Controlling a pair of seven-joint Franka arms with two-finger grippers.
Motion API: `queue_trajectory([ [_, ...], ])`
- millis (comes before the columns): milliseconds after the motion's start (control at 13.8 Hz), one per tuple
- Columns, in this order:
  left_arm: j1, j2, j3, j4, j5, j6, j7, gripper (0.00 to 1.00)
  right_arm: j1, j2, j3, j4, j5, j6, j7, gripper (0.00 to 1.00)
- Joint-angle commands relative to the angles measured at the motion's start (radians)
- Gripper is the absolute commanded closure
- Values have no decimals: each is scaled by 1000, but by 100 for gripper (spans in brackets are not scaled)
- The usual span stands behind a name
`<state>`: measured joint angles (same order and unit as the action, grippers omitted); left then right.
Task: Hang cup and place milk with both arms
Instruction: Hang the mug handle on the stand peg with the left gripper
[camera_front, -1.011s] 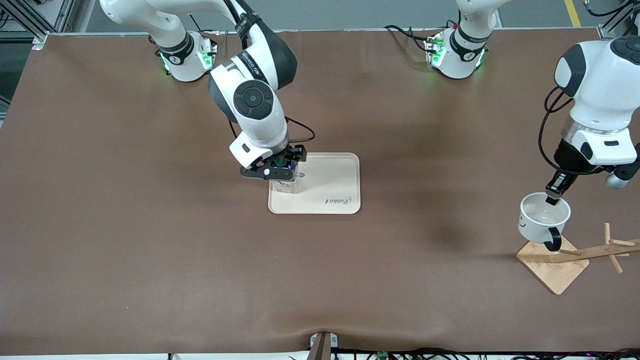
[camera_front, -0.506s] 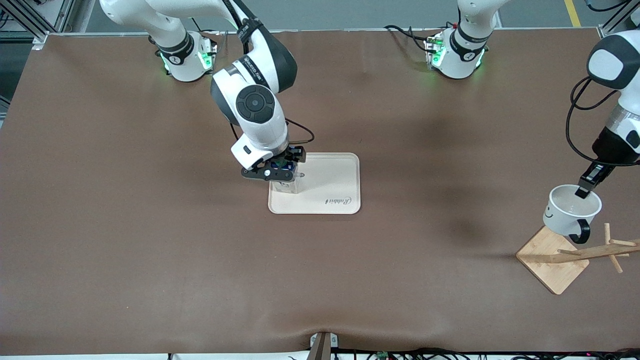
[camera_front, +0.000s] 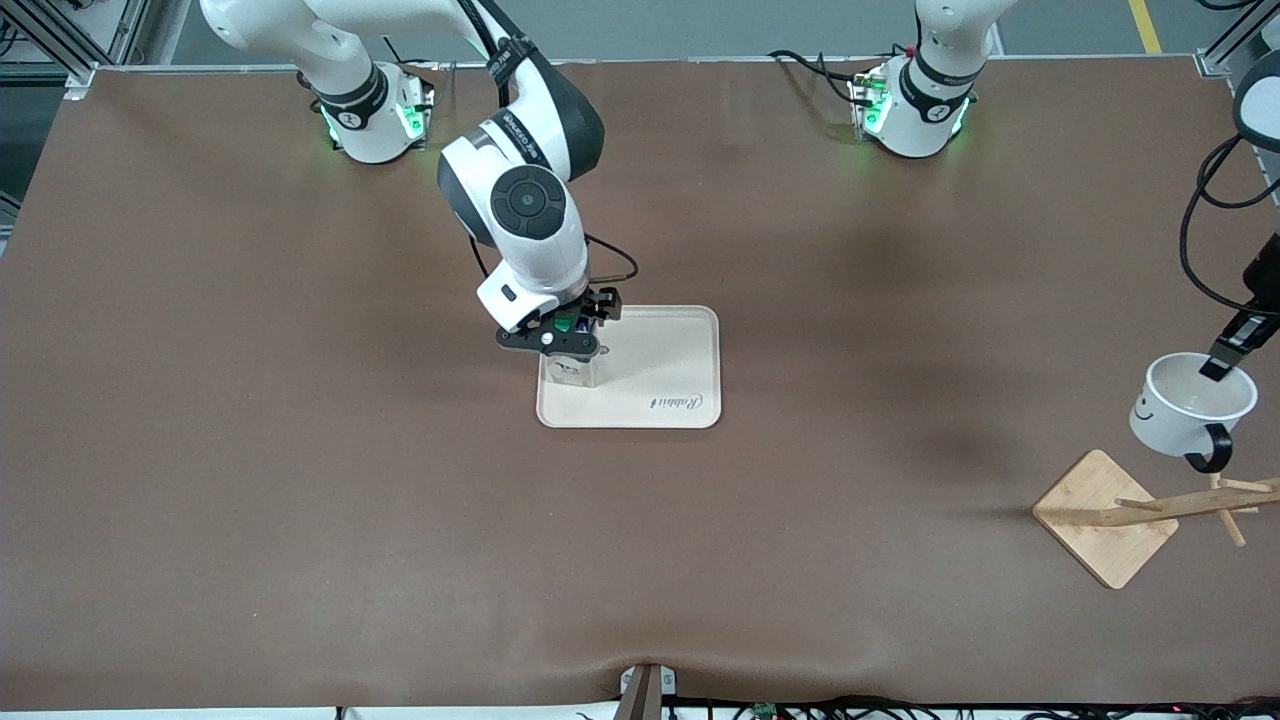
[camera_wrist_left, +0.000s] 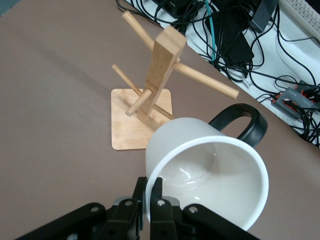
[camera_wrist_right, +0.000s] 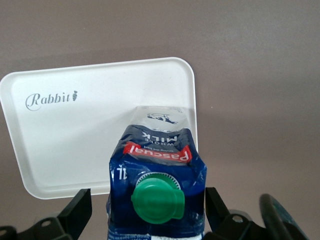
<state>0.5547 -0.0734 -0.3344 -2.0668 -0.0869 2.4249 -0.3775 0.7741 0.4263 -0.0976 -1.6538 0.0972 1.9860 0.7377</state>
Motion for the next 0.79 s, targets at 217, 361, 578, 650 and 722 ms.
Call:
queue_trajectory([
  [217,37,64,-3,74,-99,-20,81,100,2,-7,-8,-31,-16,17,8,13],
  [361,36,79,-3,94,-126,-18,75,100,-1,-9,-8,-29,-14,14,5,55],
  [578,28,89,-14,112,-163,-20,66,100,-3,-11,-8,-18,-13,8,8,65],
  [650,25,89,-18,111,-166,-20,52,100,-3,-12,-8,-12,-11,8,6,65],
  [722,24,89,-24,109,-168,-20,40,100,-3,-17,-10,6,-7,1,3,65],
])
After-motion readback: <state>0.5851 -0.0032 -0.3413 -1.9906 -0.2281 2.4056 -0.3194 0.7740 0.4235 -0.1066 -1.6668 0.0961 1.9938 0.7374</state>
